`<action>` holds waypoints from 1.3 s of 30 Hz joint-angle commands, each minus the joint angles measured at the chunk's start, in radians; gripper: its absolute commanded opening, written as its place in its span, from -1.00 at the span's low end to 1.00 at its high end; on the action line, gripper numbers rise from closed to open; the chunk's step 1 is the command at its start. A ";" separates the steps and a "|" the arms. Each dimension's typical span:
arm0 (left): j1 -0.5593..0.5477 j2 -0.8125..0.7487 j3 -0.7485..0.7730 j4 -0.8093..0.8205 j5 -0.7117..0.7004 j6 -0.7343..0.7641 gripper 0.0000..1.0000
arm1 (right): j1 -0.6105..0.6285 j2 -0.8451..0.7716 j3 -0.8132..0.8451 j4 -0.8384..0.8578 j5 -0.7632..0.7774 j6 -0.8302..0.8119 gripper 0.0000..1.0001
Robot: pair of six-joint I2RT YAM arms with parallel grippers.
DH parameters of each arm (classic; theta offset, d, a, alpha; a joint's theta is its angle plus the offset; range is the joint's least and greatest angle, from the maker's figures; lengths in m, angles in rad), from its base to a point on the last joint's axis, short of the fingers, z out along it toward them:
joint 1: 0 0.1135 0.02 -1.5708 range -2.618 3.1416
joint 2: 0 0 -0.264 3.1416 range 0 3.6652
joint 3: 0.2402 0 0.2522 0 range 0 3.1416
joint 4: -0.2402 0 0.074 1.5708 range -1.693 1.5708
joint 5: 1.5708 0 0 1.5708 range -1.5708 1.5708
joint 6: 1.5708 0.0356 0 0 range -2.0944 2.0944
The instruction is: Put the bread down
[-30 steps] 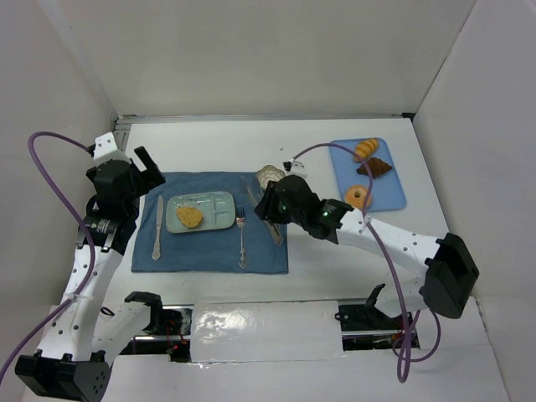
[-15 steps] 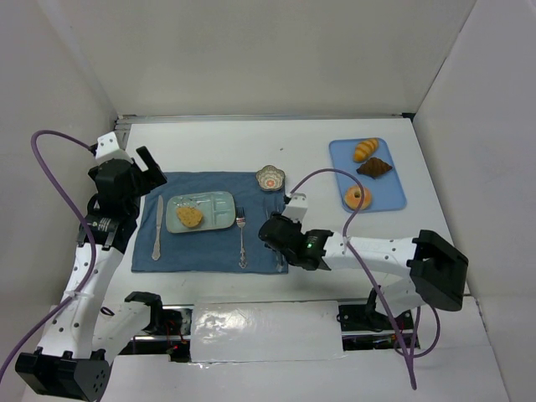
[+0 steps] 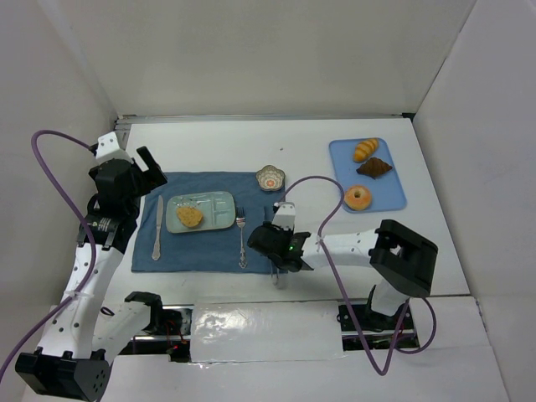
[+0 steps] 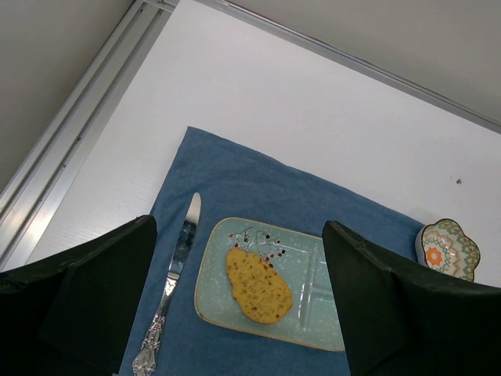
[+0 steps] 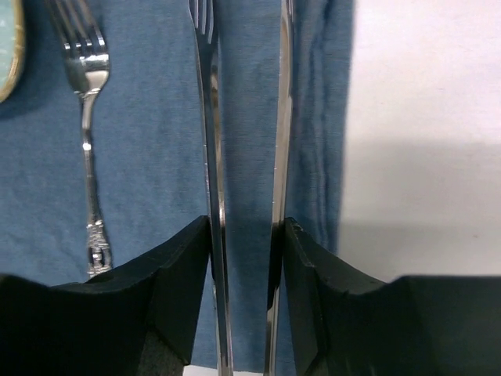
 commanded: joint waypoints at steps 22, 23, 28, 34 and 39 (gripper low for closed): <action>0.003 0.084 0.057 0.052 0.145 0.020 1.00 | -0.258 -0.269 0.534 -0.281 0.033 -0.391 1.00; 0.003 0.084 0.057 0.052 0.156 0.020 1.00 | -0.291 -0.297 0.523 -0.249 0.002 -0.417 1.00; 0.003 0.038 0.008 0.106 0.194 0.060 1.00 | -0.549 -0.402 0.523 -0.227 -0.199 -0.480 1.00; 0.003 -0.007 -0.026 0.135 0.179 0.084 1.00 | -0.669 -0.489 0.402 -0.183 -0.366 -0.494 1.00; 0.003 -0.016 -0.048 0.164 0.206 0.095 1.00 | -0.692 -0.540 0.333 -0.163 -0.402 -0.494 1.00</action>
